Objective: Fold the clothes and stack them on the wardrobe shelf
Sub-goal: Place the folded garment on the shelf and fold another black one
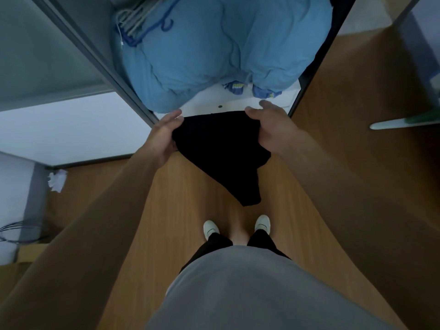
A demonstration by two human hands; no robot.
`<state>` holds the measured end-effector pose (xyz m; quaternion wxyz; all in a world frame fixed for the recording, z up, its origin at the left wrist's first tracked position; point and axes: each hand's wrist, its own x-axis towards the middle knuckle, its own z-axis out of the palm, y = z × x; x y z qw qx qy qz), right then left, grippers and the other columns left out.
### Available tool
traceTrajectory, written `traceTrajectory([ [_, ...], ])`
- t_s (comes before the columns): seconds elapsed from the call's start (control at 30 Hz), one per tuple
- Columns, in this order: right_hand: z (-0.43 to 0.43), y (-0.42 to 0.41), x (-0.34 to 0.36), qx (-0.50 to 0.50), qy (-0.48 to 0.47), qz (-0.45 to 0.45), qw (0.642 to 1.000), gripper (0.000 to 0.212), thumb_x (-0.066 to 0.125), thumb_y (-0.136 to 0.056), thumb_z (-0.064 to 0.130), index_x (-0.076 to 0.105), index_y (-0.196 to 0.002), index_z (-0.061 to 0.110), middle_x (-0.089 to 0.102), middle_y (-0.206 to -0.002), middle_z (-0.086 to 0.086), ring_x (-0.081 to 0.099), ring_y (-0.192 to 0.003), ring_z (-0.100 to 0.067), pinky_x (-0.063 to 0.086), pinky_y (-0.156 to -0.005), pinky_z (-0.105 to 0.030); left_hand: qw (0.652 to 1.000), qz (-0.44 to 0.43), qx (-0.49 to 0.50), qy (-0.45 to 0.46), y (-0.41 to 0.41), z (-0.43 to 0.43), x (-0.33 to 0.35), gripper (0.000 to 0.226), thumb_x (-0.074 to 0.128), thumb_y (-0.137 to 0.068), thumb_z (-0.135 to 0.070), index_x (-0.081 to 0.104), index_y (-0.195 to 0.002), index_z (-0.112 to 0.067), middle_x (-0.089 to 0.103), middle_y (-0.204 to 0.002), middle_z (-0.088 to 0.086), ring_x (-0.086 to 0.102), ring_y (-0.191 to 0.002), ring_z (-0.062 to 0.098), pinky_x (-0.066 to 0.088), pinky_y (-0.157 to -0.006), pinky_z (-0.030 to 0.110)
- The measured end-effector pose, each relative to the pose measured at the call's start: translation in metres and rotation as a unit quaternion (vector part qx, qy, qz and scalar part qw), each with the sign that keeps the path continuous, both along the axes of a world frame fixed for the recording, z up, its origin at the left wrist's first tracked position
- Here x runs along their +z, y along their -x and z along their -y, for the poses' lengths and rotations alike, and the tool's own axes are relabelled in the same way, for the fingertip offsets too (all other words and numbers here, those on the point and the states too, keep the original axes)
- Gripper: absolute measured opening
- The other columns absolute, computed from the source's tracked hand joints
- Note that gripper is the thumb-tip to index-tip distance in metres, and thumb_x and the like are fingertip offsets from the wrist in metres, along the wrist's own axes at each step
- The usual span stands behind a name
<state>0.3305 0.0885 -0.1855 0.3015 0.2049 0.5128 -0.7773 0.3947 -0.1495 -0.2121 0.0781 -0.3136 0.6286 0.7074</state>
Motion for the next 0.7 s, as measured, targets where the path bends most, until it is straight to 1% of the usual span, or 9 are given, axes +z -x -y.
traceTrajectory([
  [0.03,-0.004,0.001,0.002,0.005,0.002,-0.012,1.000,0.056,0.056,-0.099,0.002,0.038,-0.151,0.014,0.059,-0.127,-0.010,0.067,-0.091,-0.019,0.058,-0.071,-0.028,1.000,-0.009,-0.003,0.004,0.001,-0.003,-0.001,0.032,0.052,-0.101,-0.017,0.064,-0.130,-0.023,0.073,-0.106,-0.004,0.071,-0.094,0.011,0.057,-0.069,0.025],
  [0.1,-0.012,0.001,0.005,0.031,-0.019,-0.044,0.998,0.041,0.052,-0.100,0.000,0.056,-0.138,0.013,0.067,-0.098,-0.010,0.064,-0.076,-0.016,0.055,-0.070,-0.026,0.999,-0.032,-0.003,0.020,0.004,-0.009,-0.002,0.031,0.048,-0.101,-0.009,0.072,-0.118,-0.019,0.075,-0.092,-0.002,0.072,-0.084,0.011,0.057,-0.068,0.024],
  [0.13,-0.016,0.001,0.006,0.041,-0.038,-0.059,0.997,0.034,0.051,-0.100,0.000,0.063,-0.130,0.009,0.065,-0.084,-0.008,0.060,-0.069,-0.016,0.052,-0.069,-0.028,0.999,-0.040,-0.001,0.026,0.006,-0.013,-0.002,0.031,0.048,-0.100,-0.008,0.075,-0.112,-0.017,0.076,-0.092,-0.003,0.072,-0.084,0.011,0.057,-0.069,0.024],
  [0.2,-0.025,0.002,0.007,0.055,-0.079,-0.085,0.992,0.028,0.051,-0.099,0.001,0.069,-0.120,0.007,0.062,-0.075,-0.007,0.057,-0.067,-0.017,0.050,-0.069,-0.029,0.998,-0.050,-0.008,0.031,0.010,-0.018,0.001,0.032,0.048,-0.100,-0.007,0.078,-0.102,-0.019,0.078,-0.096,-0.003,0.072,-0.087,0.010,0.057,-0.070,0.024],
  [0.37,-0.042,0.006,0.005,0.111,-0.114,-0.114,0.981,0.025,0.056,-0.096,-0.001,0.072,-0.114,0.008,0.069,-0.094,-0.011,0.064,-0.086,-0.021,0.054,-0.088,-0.035,0.997,-0.065,-0.023,0.046,0.020,-0.030,0.011,0.035,0.048,-0.100,-0.006,0.080,-0.095,-0.021,0.078,-0.099,0.001,0.073,-0.093,0.014,0.057,-0.072,0.023],
  [0.47,-0.045,0.009,0.003,0.149,-0.160,-0.156,0.963,0.023,0.064,-0.092,0.003,0.072,-0.112,0.013,0.072,-0.100,-0.006,0.068,-0.091,-0.019,0.055,-0.084,-0.027,0.995,-0.071,-0.023,0.071,0.026,-0.034,0.018,0.034,0.049,-0.100,-0.009,0.080,-0.092,-0.022,0.078,-0.100,0.002,0.072,-0.099,0.016,0.056,-0.078,0.024],
  [0.53,-0.047,0.014,0.005,0.195,-0.221,-0.196,0.935,0.030,0.072,-0.088,0.009,0.070,-0.117,0.017,0.072,-0.108,-0.005,0.070,-0.097,-0.019,0.057,-0.082,-0.024,0.993,-0.076,-0.014,0.084,0.029,-0.036,0.022,0.032,0.050,-0.099,-0.009,0.080,-0.091,-0.021,0.078,-0.097,0.002,0.072,-0.096,0.016,0.055,-0.080,0.024],
  [0.6,-0.050,0.020,0.009,0.249,-0.268,-0.227,0.903,0.045,0.078,-0.083,0.014,0.065,-0.127,0.018,0.068,-0.117,-0.005,0.067,-0.104,-0.019,0.056,-0.088,-0.026,0.992,-0.082,0.008,0.096,0.031,-0.040,0.026,0.032,0.051,-0.098,-0.009,0.079,-0.089,-0.020,0.078,-0.093,0.000,0.073,-0.092,0.014,0.055,-0.079,0.025],
  [0.7,-0.051,0.029,0.018,0.335,-0.330,-0.258,0.844,0.062,0.083,-0.077,0.018,0.059,-0.134,0.010,0.063,-0.122,-0.006,0.062,-0.111,-0.019,0.052,-0.092,-0.026,0.989,-0.091,0.019,0.119,0.033,-0.047,0.033,0.024,0.057,-0.096,-0.011,0.078,-0.091,-0.021,0.079,-0.092,-0.001,0.073,-0.092,0.013,0.055,-0.078,0.023],
])
